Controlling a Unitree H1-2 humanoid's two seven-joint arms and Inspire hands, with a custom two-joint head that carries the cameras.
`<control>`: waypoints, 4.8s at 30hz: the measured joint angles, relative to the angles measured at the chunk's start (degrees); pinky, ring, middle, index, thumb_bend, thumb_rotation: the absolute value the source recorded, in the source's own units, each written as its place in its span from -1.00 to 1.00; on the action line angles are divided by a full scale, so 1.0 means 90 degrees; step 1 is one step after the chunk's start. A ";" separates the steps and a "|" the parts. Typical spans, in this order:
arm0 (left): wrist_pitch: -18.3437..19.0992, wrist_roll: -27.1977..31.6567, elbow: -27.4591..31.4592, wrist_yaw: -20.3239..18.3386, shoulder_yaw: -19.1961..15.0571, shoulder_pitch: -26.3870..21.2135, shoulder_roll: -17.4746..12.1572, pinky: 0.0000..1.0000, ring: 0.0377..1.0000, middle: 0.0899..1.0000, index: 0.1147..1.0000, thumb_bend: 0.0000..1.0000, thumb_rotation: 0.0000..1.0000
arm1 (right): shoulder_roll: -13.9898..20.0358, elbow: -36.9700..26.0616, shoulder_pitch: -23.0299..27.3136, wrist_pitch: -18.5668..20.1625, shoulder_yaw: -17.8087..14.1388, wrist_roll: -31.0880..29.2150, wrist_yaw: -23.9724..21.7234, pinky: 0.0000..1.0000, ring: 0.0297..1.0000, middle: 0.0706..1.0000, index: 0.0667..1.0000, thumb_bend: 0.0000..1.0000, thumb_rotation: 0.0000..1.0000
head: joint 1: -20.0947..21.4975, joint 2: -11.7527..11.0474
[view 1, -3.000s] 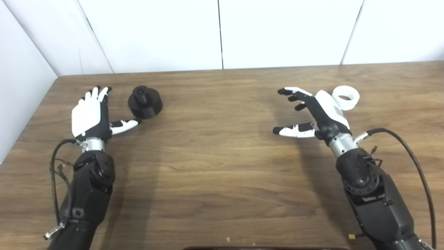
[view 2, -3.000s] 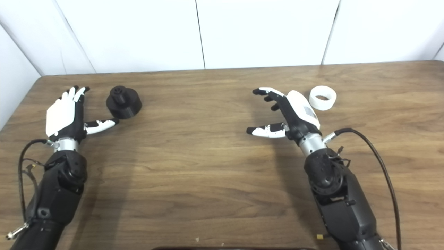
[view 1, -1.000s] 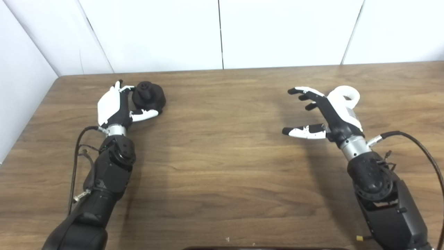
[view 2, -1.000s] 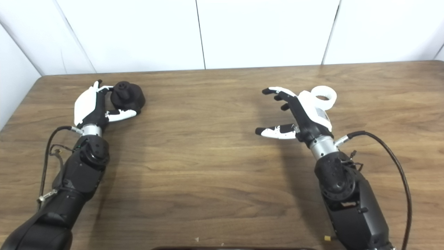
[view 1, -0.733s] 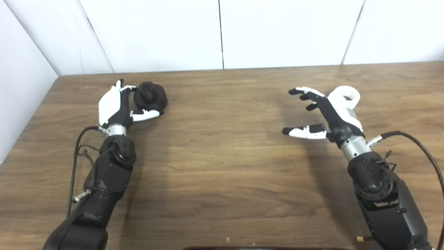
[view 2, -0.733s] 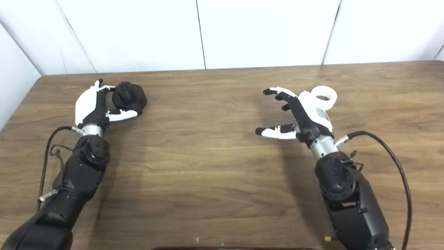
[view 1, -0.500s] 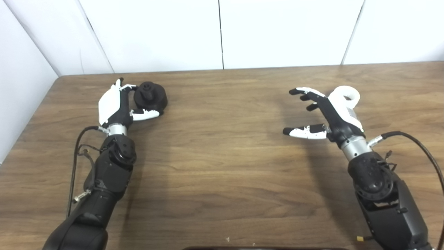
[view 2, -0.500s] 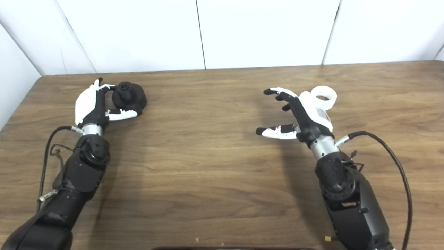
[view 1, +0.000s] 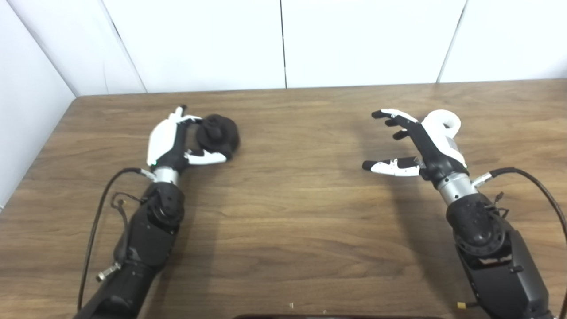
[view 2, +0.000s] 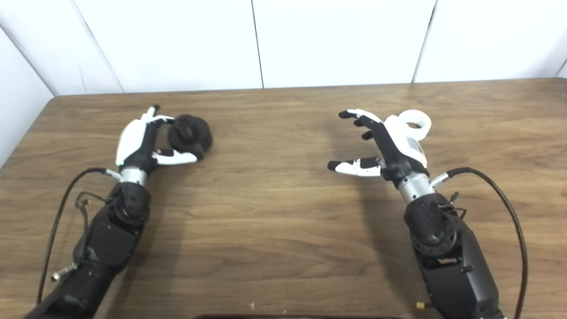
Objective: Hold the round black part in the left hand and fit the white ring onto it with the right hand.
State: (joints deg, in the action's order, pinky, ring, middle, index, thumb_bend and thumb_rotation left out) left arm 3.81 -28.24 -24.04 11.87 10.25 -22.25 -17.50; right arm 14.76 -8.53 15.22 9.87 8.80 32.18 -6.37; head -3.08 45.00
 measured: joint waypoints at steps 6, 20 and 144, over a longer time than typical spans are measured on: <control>0.0025 -0.0028 0.0698 -0.0551 0.0330 0.0285 0.0032 0.99 1.00 1.00 0.21 0.91 -0.37 | 0.0050 -0.0141 0.0018 0.0067 -0.0049 0.0013 -0.0019 0.41 0.63 0.71 0.59 0.47 -0.51 | 0.0048 0.0019; -0.0191 -0.0386 0.2464 -0.1570 0.1195 0.1140 0.0231 0.94 1.00 1.00 0.19 1.00 -0.27 | 0.0073 -0.0140 0.0033 0.0062 -0.0150 -0.0006 -0.0016 0.36 0.58 0.68 0.58 0.50 -0.56 | 0.0176 0.0049; -0.1139 -0.0371 0.2900 -0.2455 0.0897 0.1736 0.0375 0.99 1.00 1.00 0.20 0.92 -0.29 | 0.1312 0.2952 0.1760 0.1496 0.0480 0.1611 0.0026 0.60 0.74 0.80 0.31 0.57 -0.34 | 0.1562 -0.0283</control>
State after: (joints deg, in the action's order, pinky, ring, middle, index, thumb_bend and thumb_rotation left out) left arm -6.44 -31.57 2.06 -10.22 18.32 -6.63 -14.12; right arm 26.57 18.04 31.06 23.33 13.12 46.68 -6.14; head 10.99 42.45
